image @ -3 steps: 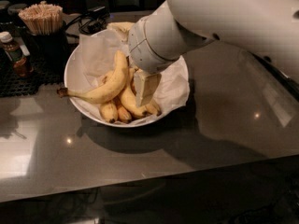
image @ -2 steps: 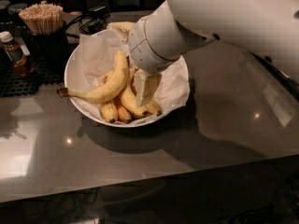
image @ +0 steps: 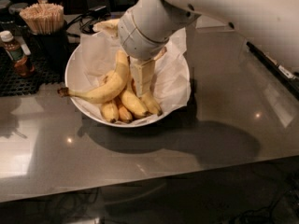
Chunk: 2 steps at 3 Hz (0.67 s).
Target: Pick banana from white bowl
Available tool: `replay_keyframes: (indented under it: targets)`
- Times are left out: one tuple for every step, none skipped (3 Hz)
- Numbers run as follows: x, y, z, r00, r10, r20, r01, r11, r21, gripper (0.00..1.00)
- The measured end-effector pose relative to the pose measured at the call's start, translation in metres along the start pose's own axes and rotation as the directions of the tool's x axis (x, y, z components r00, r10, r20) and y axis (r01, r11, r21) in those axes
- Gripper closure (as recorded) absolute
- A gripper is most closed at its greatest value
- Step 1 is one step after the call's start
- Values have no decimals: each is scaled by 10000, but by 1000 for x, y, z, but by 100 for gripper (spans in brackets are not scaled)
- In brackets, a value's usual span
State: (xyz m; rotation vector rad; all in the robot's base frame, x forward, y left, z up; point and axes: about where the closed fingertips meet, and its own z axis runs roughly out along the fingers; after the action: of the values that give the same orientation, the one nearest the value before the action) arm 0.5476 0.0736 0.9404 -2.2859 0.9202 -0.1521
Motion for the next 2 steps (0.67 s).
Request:
replay_keyframes:
  targets:
    - [-4, 0, -8, 9989, -402, 229, 411, 9983, -412, 0]
    - [-4, 1, -7, 9990, -382, 227, 392, 9983, -428, 0]
